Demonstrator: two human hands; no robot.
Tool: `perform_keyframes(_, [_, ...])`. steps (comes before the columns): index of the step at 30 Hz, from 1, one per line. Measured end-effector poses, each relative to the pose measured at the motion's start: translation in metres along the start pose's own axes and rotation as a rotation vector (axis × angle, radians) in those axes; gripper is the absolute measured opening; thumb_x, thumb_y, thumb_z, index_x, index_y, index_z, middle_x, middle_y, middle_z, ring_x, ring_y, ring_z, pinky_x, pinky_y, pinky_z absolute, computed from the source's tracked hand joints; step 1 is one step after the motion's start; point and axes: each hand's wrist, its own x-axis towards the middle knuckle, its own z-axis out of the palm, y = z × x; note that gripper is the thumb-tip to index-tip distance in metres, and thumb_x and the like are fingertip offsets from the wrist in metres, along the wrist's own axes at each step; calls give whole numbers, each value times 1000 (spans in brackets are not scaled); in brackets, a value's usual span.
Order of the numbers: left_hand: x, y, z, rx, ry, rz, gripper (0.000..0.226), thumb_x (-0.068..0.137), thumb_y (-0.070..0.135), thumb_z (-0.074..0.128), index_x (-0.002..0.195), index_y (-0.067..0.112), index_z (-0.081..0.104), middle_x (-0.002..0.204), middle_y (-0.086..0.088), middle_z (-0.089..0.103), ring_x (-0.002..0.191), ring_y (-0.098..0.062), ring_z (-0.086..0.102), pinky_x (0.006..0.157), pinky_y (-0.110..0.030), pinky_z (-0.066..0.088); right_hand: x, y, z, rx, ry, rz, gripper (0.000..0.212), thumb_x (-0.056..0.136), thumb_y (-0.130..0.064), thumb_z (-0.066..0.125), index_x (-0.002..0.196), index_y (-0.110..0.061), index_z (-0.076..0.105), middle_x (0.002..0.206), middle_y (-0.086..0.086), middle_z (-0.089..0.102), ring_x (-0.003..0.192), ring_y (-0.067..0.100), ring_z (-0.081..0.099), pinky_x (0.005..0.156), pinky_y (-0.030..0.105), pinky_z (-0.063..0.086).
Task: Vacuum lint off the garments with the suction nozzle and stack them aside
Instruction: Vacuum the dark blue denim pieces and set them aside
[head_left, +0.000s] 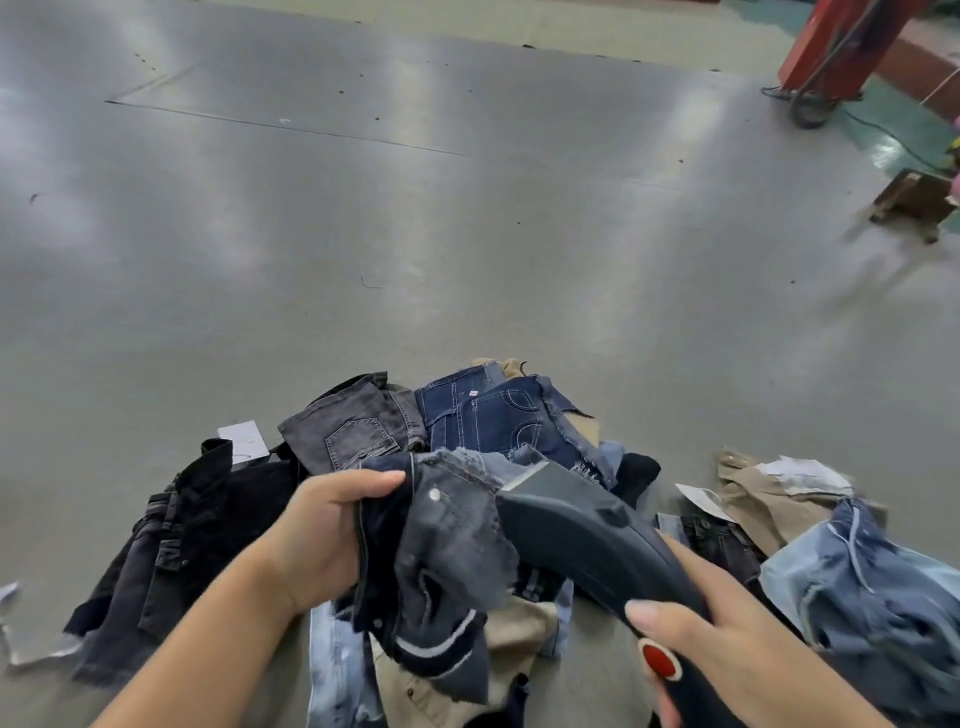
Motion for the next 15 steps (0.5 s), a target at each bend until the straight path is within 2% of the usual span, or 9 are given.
perform_keyframes(3, [-2,2,-2,-24,-2,-29,32,60,20,56,74,0,76,76,-16,72,65,-29,70,69,-33,55,0,2,-5,-28,47,-24,52,55,-45,66,106,-54,62,95,-28,71,88,-13,64,66,2,45])
perform_keyframes(5, [-2,-3,3,-3,-56,-80,36,54,20,61,79,-1,76,81,-17,72,69,-29,70,68,-33,57,2,-2,-1,-65,54,-55,48,56,-46,65,103,-58,61,104,-35,65,99,-17,59,73,0,42])
perform_keyframes(7, [0,-16,12,66,-118,-189,39,51,16,63,84,-1,76,89,-18,72,77,-30,69,75,-34,57,5,-4,6,-110,20,-74,52,61,-47,63,108,-68,53,109,-35,63,104,-14,57,79,5,44])
perform_keyframes(8, [-1,-23,17,109,-150,-257,38,52,11,62,85,-1,76,92,-18,72,80,-30,69,80,-34,56,7,-4,11,-143,0,-78,54,63,-48,61,112,-68,49,110,-30,65,104,-8,61,81,11,48])
perform_keyframes(10, [-2,-35,23,164,-212,-364,33,59,11,59,85,3,78,92,-14,74,82,-27,70,83,-32,55,10,-4,17,-172,-14,-77,51,67,-48,60,115,-59,52,92,-10,73,83,10,70,72,24,55])
perform_keyframes(12, [-2,-35,23,149,-247,-363,35,55,15,69,86,3,78,90,-13,74,80,-26,71,80,-31,55,14,-4,19,-53,27,-58,42,67,-46,61,109,-53,58,63,5,65,53,26,64,50,31,52])
perform_keyframes(15, [0,-20,10,-10,-228,-208,54,39,21,84,87,-2,75,88,-17,73,77,-30,70,73,-34,57,9,-14,5,115,96,-65,36,60,-48,75,95,-41,66,54,10,58,42,29,56,42,28,46])
